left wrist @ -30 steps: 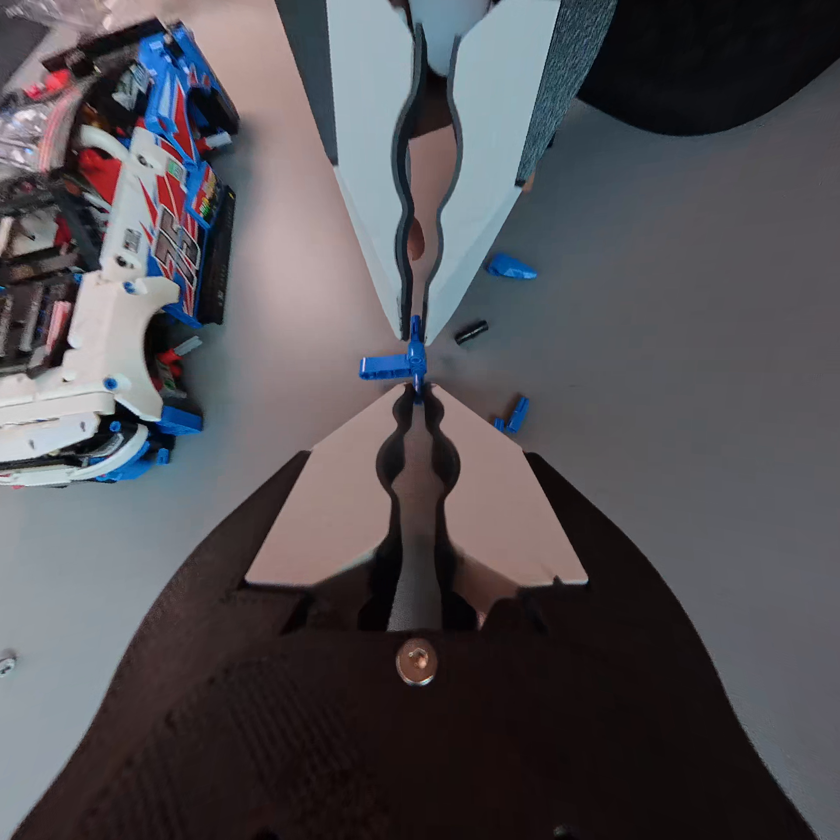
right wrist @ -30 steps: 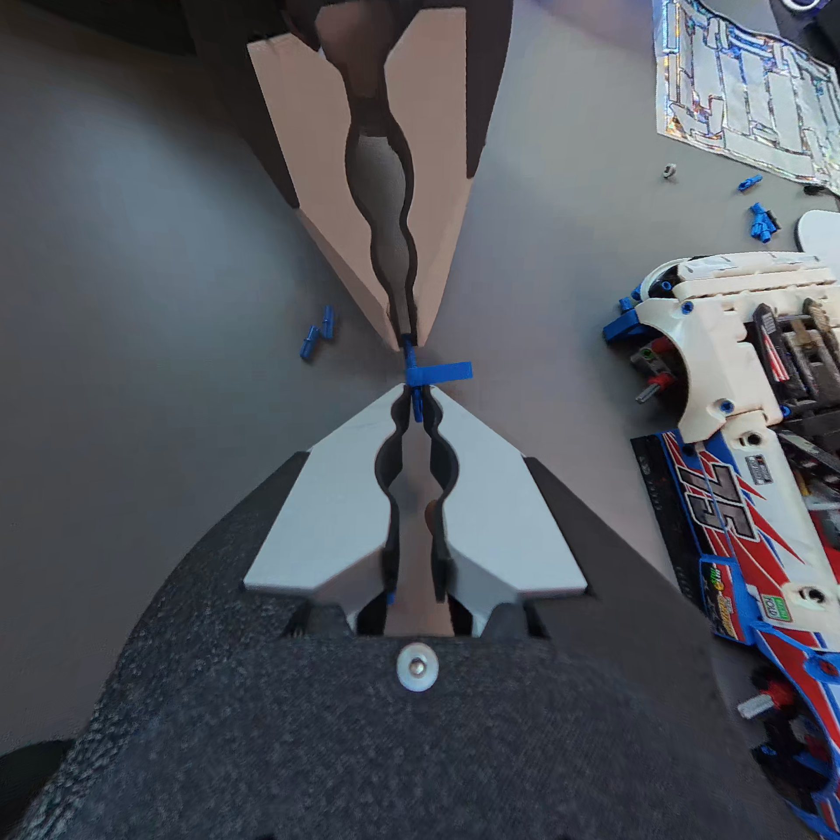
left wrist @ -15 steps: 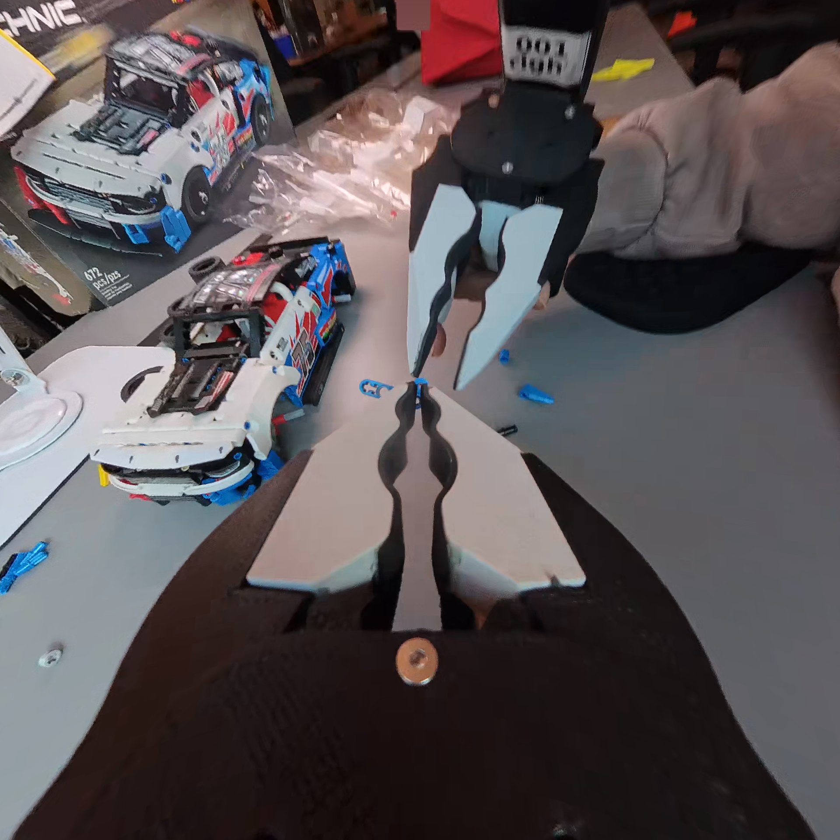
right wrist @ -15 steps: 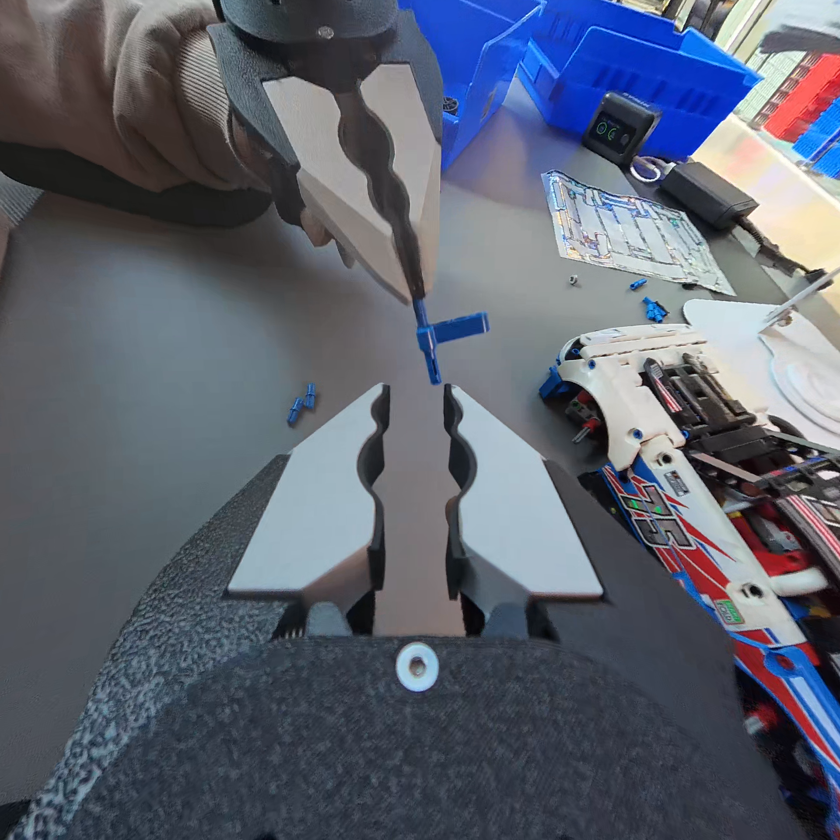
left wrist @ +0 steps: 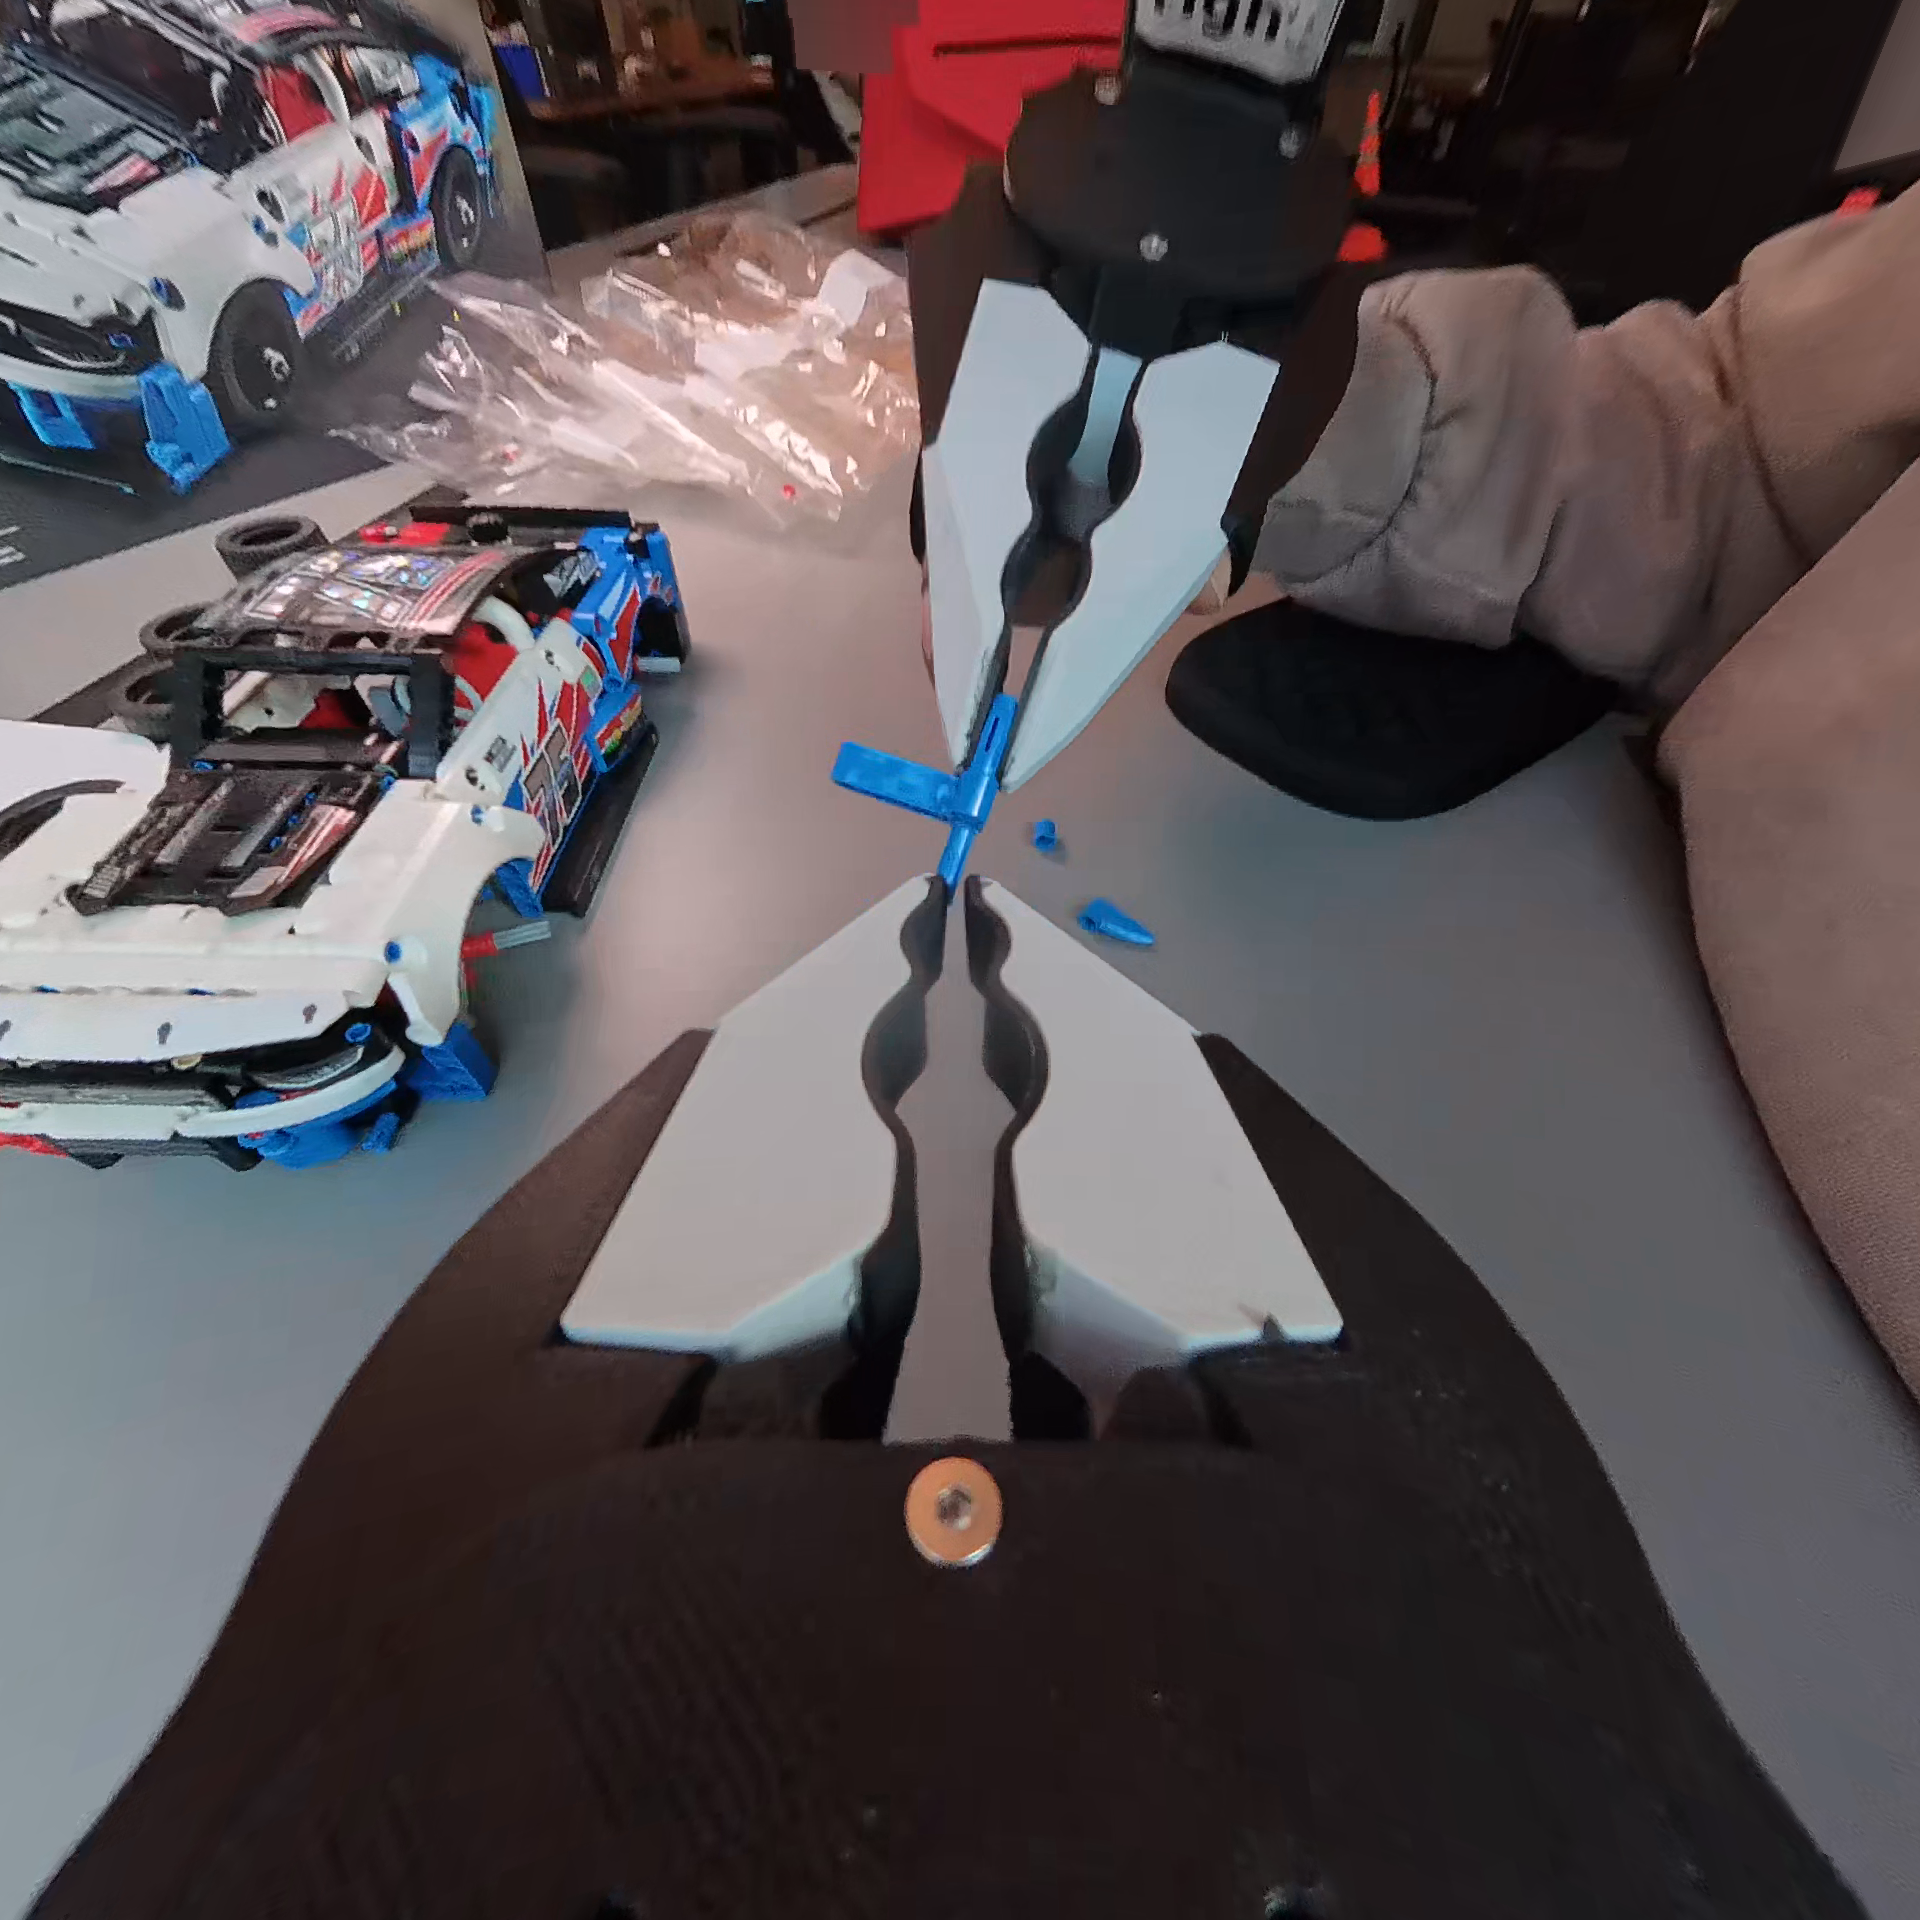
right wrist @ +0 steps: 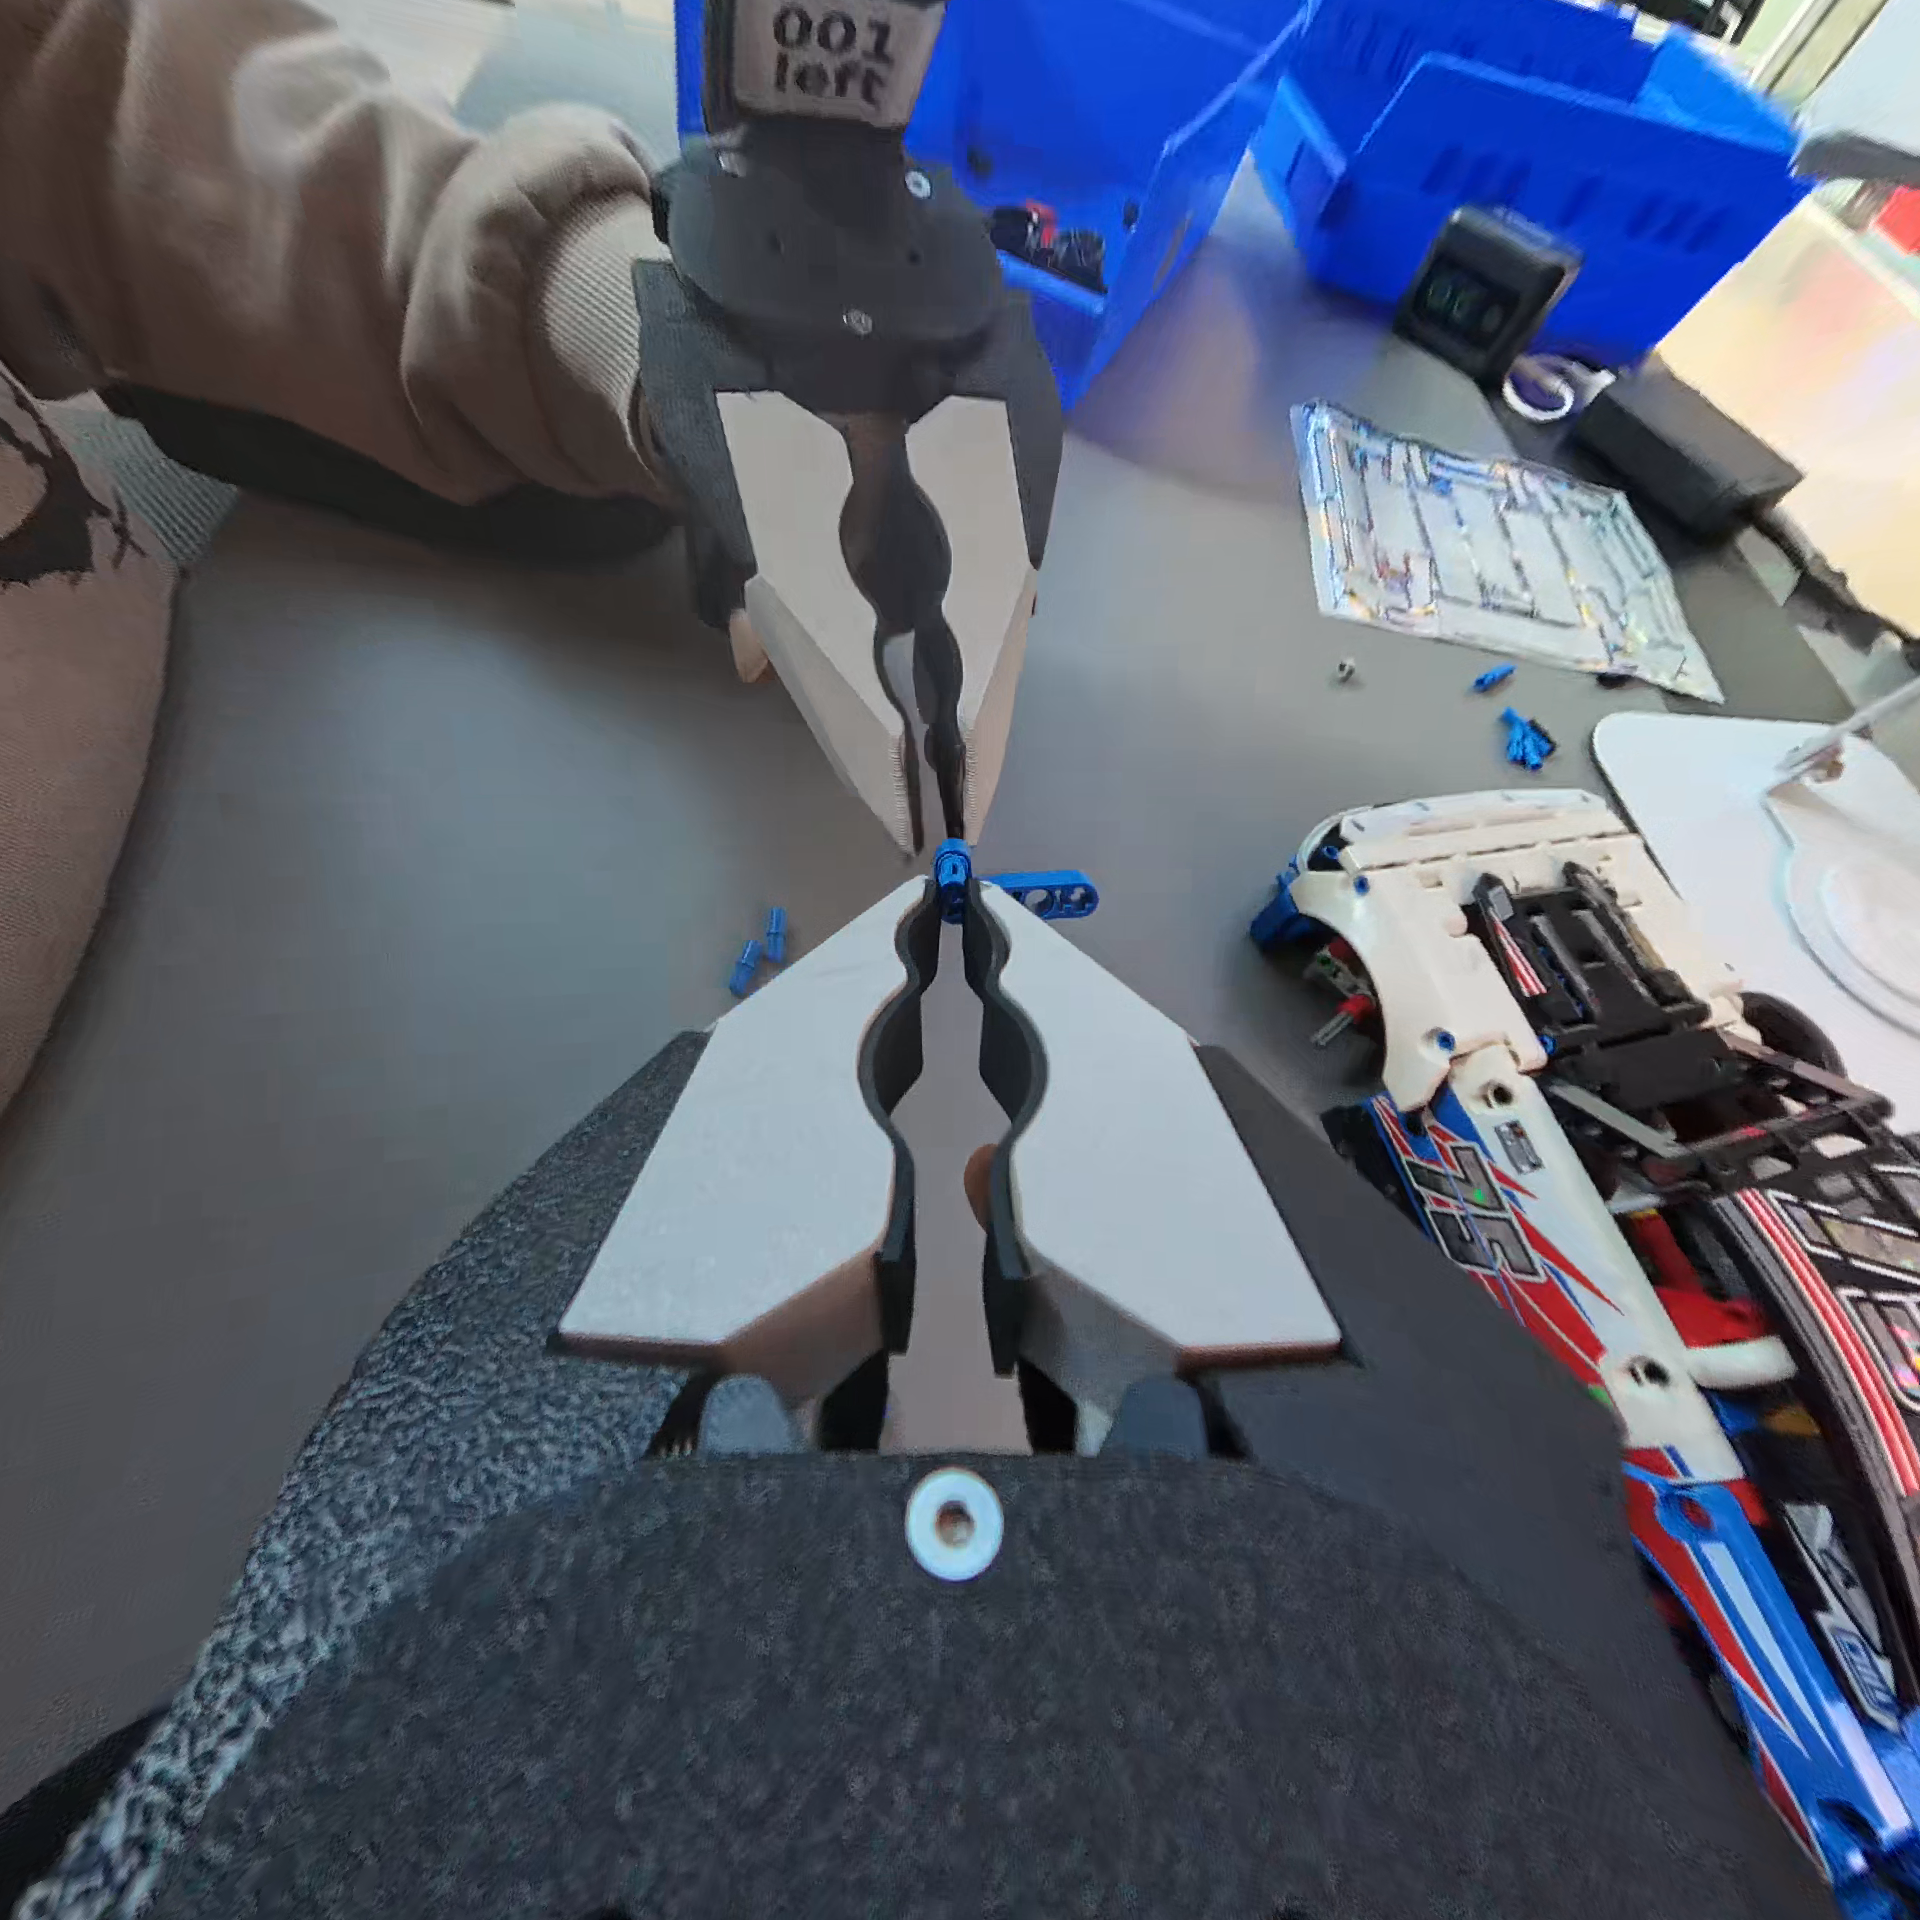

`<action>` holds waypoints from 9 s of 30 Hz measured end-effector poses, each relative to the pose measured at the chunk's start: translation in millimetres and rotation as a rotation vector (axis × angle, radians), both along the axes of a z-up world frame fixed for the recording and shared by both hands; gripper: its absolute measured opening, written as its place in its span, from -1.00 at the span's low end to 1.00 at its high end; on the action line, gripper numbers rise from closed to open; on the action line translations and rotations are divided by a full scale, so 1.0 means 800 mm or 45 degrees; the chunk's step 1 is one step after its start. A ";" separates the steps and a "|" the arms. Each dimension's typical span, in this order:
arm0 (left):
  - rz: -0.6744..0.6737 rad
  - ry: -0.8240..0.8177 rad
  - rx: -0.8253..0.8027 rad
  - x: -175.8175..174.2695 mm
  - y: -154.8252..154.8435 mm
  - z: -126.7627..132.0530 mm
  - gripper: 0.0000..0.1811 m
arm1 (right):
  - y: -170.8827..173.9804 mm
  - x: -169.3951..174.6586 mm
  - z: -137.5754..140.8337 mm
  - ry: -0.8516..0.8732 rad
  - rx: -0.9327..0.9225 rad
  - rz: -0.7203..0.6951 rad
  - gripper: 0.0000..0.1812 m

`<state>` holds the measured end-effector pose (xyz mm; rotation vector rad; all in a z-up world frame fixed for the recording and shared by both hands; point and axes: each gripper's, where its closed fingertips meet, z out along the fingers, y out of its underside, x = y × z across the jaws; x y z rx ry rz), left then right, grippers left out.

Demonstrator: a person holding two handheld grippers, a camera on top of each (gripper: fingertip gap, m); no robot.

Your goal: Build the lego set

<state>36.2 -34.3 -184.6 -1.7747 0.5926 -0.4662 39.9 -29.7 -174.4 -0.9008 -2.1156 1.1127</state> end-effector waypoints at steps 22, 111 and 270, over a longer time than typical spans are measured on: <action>-0.018 -0.049 0.189 0.007 -0.010 0.033 -1.00 | -0.023 -0.008 0.040 0.073 -0.308 0.011 -1.00; 0.139 -0.529 -0.123 -0.008 0.007 0.031 -1.00 | -0.001 -0.029 0.023 0.396 0.141 -0.210 -0.65; -0.105 0.104 -0.216 0.037 -0.018 -0.043 -0.85 | -0.015 0.017 -0.030 -0.185 -0.301 0.145 -0.97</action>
